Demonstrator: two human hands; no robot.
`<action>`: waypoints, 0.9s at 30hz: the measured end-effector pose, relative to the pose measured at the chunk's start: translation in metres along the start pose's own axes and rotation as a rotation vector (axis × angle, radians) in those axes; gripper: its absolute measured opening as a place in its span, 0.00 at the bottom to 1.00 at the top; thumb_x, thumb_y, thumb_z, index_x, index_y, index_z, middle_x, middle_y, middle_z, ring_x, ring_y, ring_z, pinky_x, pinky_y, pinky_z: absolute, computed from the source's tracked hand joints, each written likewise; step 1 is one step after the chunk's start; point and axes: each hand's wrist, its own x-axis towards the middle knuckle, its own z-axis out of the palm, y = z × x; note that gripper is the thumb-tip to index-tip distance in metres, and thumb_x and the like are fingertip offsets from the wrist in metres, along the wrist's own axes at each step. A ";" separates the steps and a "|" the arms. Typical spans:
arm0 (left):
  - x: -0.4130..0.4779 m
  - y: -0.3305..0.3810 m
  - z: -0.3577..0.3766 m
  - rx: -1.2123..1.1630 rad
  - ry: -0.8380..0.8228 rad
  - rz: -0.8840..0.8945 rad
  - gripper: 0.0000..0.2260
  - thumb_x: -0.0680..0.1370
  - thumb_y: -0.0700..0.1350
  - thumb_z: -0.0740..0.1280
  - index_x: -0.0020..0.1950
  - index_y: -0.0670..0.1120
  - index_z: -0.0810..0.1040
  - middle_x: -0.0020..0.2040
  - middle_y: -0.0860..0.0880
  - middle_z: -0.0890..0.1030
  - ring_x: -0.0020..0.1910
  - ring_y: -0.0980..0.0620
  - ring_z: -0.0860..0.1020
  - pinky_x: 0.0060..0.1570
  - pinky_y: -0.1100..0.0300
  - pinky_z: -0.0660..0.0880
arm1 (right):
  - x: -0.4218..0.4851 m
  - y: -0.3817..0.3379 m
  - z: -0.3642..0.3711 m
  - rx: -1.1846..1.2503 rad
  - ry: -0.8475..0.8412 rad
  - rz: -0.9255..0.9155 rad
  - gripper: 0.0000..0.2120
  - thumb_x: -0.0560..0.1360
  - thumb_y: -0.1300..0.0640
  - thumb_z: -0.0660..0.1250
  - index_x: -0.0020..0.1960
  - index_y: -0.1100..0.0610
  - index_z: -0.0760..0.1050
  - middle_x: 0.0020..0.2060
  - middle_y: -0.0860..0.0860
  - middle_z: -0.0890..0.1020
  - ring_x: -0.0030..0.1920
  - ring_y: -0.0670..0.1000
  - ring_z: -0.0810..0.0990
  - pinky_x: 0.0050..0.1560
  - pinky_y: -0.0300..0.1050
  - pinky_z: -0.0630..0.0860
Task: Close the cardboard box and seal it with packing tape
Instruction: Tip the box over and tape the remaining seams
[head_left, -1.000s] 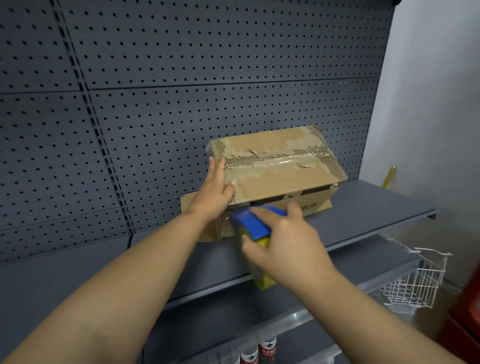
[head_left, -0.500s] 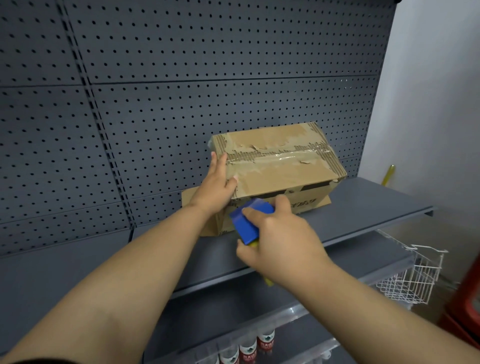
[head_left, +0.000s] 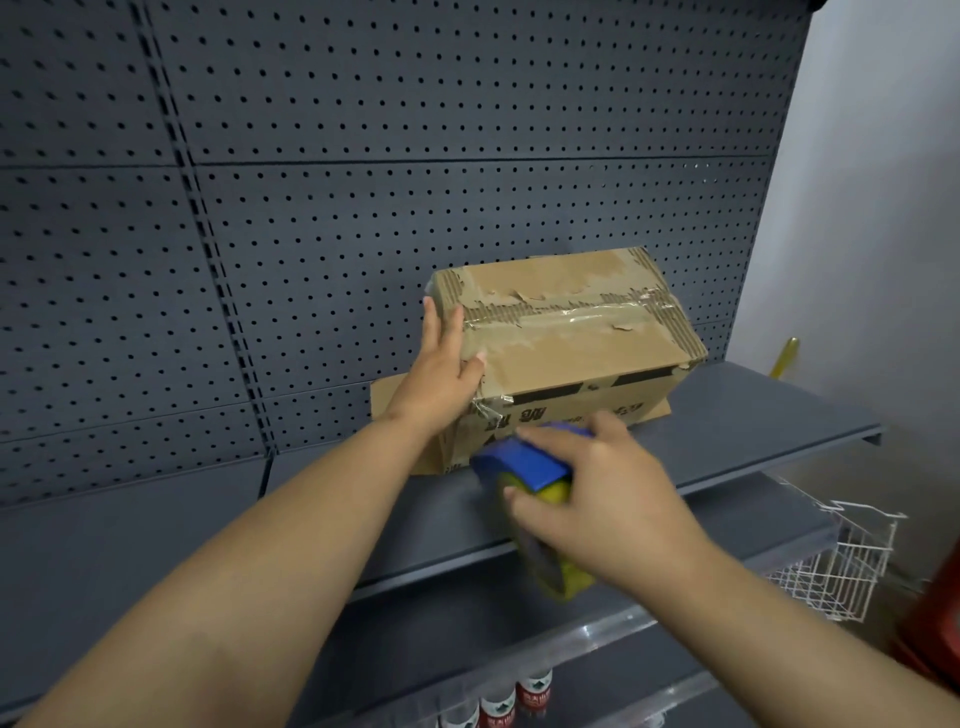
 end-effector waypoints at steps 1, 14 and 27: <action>-0.001 -0.002 0.002 0.011 0.045 0.053 0.26 0.81 0.50 0.55 0.77 0.50 0.50 0.77 0.52 0.36 0.75 0.53 0.51 0.69 0.56 0.56 | 0.004 0.002 -0.010 0.031 0.053 -0.009 0.26 0.66 0.42 0.67 0.64 0.38 0.69 0.49 0.47 0.66 0.51 0.51 0.76 0.51 0.37 0.68; -0.014 -0.029 0.000 0.412 0.002 0.401 0.35 0.72 0.58 0.68 0.74 0.49 0.60 0.77 0.53 0.51 0.74 0.57 0.40 0.70 0.49 0.58 | 0.034 0.027 -0.061 0.316 0.385 0.036 0.24 0.62 0.43 0.68 0.59 0.39 0.74 0.45 0.37 0.69 0.43 0.25 0.68 0.43 0.17 0.62; -0.014 -0.035 -0.008 0.528 -0.111 0.487 0.43 0.68 0.73 0.48 0.75 0.50 0.41 0.75 0.54 0.37 0.74 0.56 0.33 0.70 0.60 0.37 | 0.084 0.028 -0.036 0.202 0.449 -0.036 0.27 0.66 0.45 0.71 0.64 0.45 0.72 0.50 0.48 0.66 0.46 0.39 0.64 0.44 0.24 0.60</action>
